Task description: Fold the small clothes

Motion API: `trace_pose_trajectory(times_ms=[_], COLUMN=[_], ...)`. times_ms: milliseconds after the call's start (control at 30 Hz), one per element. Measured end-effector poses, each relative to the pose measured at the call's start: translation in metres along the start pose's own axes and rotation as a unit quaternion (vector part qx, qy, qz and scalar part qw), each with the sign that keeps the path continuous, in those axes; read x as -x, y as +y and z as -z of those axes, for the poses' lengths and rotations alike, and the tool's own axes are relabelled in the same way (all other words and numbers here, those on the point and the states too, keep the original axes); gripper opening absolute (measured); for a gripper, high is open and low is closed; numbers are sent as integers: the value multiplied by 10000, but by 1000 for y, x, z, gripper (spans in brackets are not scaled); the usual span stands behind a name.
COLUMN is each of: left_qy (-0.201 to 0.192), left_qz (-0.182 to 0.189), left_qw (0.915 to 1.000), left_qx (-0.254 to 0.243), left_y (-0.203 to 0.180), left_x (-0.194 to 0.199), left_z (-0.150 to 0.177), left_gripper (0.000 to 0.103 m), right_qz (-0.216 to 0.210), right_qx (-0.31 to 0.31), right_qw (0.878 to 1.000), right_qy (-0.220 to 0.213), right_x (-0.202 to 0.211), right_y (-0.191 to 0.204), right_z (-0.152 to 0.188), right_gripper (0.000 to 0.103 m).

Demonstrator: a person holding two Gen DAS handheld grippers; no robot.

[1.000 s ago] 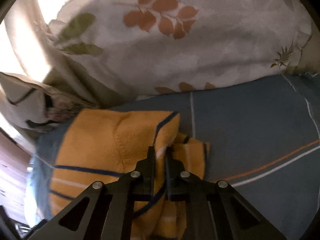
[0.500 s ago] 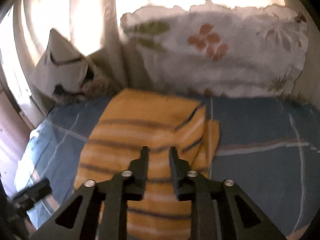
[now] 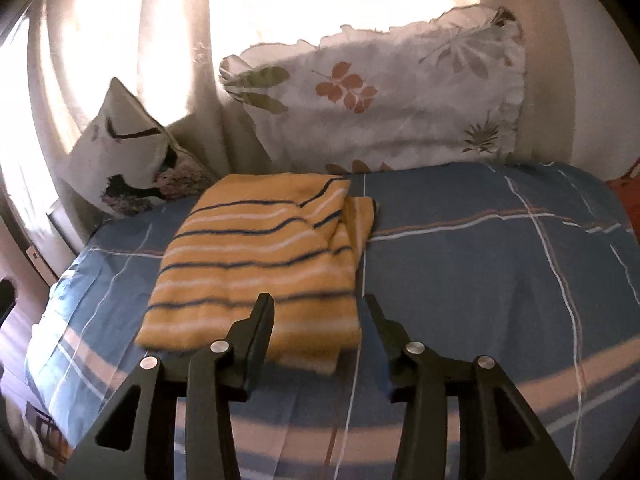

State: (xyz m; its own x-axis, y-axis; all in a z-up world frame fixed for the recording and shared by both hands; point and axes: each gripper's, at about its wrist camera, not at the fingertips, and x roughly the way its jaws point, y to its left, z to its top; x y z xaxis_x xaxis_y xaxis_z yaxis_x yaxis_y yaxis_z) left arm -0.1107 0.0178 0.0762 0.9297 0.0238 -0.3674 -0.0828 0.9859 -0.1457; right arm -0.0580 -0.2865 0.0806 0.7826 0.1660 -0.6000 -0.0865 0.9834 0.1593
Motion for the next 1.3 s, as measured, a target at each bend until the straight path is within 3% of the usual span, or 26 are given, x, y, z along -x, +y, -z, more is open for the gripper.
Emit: trace_pose_trajectory(times_ms=[167,300,433,733,1300], left_qy=[87,429,765,1019,1766], left_qz=[-353,-220,-254,-299,-165], left_qw=[9993,9988,9967,9929,9831], left_qx=[112,54,-113,-529,-453], left_y=[2,-5,-16,-39,-39], left_x=[4,0,-8,-18,-61], left_z=[19,34,46,61,71], left_gripper=[103,103,103,103,103], right_qz=[21,215,207,399,605], right_qx=[75,443,392,224,264], right_qw=[9999,9988,9989,9987,9965], right_qy=[-77,22,182,226,509], right_x=[30,30,25,17,-16], right_y=[11,23,23,8,2], right_z=[29,49,60,62,55], right_gripper=[60,61,61,66,68])
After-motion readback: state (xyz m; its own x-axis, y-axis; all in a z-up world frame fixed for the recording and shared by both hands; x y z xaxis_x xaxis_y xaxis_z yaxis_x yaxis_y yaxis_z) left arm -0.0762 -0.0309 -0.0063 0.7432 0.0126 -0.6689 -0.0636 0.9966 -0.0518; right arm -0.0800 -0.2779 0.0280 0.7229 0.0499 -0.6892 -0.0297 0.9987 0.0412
